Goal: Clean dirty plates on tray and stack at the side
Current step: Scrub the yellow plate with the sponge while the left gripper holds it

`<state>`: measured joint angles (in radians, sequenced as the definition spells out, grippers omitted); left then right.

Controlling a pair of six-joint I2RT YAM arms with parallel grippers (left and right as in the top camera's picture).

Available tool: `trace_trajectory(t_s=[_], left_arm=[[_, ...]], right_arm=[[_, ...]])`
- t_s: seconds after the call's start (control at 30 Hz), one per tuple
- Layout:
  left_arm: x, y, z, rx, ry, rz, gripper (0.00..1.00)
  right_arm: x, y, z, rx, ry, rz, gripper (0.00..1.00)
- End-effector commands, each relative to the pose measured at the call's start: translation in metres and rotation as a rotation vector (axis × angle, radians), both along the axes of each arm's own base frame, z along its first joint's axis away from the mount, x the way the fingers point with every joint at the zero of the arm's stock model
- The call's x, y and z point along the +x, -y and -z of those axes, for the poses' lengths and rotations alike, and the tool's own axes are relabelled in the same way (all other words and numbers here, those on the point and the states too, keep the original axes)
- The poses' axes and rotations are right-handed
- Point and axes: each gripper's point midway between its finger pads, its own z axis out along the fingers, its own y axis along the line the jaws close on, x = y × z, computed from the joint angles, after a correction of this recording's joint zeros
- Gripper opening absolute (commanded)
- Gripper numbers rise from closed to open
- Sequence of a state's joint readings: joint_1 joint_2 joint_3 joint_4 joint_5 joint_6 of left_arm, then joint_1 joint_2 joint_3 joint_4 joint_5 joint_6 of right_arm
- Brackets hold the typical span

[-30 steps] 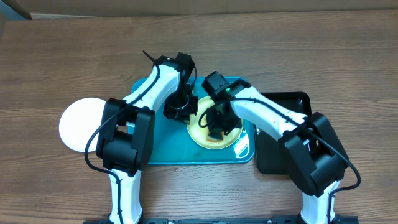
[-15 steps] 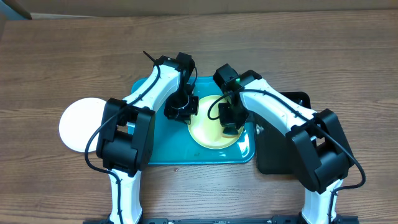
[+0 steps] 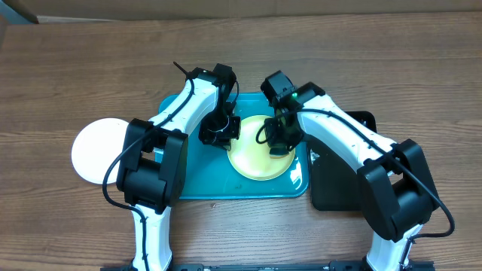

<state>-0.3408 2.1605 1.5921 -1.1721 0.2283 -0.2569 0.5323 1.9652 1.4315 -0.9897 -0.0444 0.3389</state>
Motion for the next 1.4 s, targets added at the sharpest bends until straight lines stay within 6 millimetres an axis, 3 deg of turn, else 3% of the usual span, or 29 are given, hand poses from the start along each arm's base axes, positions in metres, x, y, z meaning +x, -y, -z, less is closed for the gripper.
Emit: trace_trajectory(t_s=[0.0,0.13,0.27,0.33,0.47,0.63,0.73,0.9,1.2,1.27,1.37], left_arm=[[-0.001,-0.007,0.006,0.035,-0.013,-0.006,0.04],[-0.001,-0.007,0.006,0.035,-0.013,-0.005,0.04],[-0.002,-0.007,0.006,0.035,-0.014,-0.005,0.04],[-0.001,-0.007,0.006,0.032,-0.014,-0.006,0.04],[-0.001,-0.007,0.006,0.032,-0.014,-0.006,0.04],[-0.001,-0.007,0.006,0.032,-0.014,-0.006,0.04],[-0.001,-0.007,0.006,0.032,-0.014,-0.006,0.04],[-0.002,-0.007,0.006,0.032,-0.015,-0.006,0.04],[-0.001,-0.007,0.006,0.033,-0.015,-0.01,0.04],[-0.002,-0.007,0.006,0.033,-0.015,-0.01,0.04],[-0.002,-0.007,0.006,0.034,-0.015,-0.013,0.04]], right_arm=[[-0.005,0.007,0.009,-0.004,0.013,-0.002,0.04],[-0.001,0.008,0.027,0.005,0.059,0.001,0.04],[-0.002,-0.012,0.027,0.108,0.059,-0.073,0.04],[-0.004,-0.028,0.019,0.184,0.055,-0.153,0.04],[0.001,-0.036,-0.004,0.213,0.057,-0.192,0.04],[0.023,-0.029,-0.041,0.162,0.149,-0.164,0.04],[0.033,-0.022,-0.049,0.13,0.193,-0.151,0.04],[0.031,-0.014,-0.036,0.089,0.174,-0.153,0.04],[0.007,0.003,0.034,0.006,0.038,-0.172,0.04],[-0.002,0.0,0.041,0.025,-0.002,-0.177,0.04],[-0.016,-0.015,0.036,0.125,-0.067,-0.186,0.04]])
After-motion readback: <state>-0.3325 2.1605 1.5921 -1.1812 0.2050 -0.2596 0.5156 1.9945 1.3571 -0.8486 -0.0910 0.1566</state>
